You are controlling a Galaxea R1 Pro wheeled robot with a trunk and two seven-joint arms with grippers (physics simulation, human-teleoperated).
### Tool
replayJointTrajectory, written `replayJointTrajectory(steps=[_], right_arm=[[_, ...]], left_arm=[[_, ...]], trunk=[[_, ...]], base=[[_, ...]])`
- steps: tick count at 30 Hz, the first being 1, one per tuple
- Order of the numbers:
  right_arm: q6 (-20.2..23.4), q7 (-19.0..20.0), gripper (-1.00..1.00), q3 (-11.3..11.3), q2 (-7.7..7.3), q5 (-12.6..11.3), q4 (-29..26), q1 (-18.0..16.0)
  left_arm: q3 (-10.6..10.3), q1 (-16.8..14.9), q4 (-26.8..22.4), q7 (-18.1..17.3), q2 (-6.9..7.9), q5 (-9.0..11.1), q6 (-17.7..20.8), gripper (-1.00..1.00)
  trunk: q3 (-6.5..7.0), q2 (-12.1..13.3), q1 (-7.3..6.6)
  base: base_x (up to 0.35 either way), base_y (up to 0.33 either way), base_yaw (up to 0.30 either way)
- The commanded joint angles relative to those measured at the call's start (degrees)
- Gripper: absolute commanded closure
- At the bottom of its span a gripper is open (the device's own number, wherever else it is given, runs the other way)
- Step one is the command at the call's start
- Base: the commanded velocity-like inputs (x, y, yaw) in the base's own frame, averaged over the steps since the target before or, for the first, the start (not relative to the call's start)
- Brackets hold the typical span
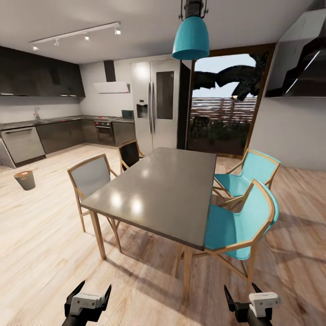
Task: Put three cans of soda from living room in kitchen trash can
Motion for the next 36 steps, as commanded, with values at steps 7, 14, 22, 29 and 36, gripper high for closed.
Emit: replayJointTrajectory(steps=[7, 14, 22, 29, 36], right_arm=[[0.0, 0.0, -1.0, 0.01, 0.01, 0.0, 0.0, 0.0], [0.02, 0.0, -1.0, -0.02, 0.02, 0.02, 0.38, 0.0], [0.0, 0.0, -1.0, 0.0, 0.02, 0.16, 1.27, 0.0], [0.0, 0.0, -1.0, 0.01, 0.02, 0.22, 1.39, 0.0], [0.0, 0.0, -1.0, -0.02, 0.02, 0.24, 1.47, 0.0]], left_arm=[[0.02, 0.0, 0.06, 0.0, 0.0, 0.02, 0.0, -1.0], [0.03, 0.07, -0.1, 0.0, -0.01, 0.13, -0.03, -1.0], [0.06, 0.06, -0.06, 0.0, -0.01, 0.08, 0.0, -1.0], [0.05, 0.0, 0.0, -0.06, -0.01, 0.07, 0.0, -1.0], [0.0, 0.06, -0.05, -0.28, -0.01, 0.14, 0.0, -1.0]], trunk=[[-0.01, 0.0, 0.0], [-0.01, 0.0, 0.0], [-0.01, 0.0, 0.0], [-0.01, 0.0, 0.0], [-0.01, 0.0, 0.0]], base=[[0.0, 0.0, 0.241], [0.0, 0.0, 0.243], [0.0, 0.0, 0.245], [0.0, 0.096, 0.245], [0.0, 0.282, 0.162]])
